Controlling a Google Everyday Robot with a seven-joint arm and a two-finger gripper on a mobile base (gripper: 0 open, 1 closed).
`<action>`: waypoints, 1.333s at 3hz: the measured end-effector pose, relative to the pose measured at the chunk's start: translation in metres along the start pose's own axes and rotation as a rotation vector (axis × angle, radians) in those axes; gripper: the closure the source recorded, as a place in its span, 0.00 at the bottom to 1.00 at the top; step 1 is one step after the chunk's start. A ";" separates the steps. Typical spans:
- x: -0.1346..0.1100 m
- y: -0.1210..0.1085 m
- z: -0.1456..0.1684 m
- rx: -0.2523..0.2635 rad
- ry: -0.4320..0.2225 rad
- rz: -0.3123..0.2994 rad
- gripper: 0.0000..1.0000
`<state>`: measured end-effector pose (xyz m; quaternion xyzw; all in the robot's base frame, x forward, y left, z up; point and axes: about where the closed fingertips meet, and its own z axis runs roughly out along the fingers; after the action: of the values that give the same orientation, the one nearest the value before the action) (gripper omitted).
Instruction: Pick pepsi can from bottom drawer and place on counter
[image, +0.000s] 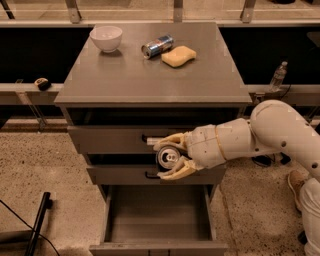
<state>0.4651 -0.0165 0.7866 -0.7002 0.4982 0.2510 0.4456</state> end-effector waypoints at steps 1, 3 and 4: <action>-0.017 -0.033 -0.018 0.038 0.096 0.010 1.00; -0.046 -0.109 -0.114 0.319 0.159 0.160 1.00; -0.043 -0.113 -0.121 0.344 0.158 0.203 1.00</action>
Offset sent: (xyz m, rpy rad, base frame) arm 0.0836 -0.0469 0.1861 -0.0498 -0.1297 -0.3412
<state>0.5417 -0.0899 0.9211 -0.5774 0.6351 0.1502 0.4906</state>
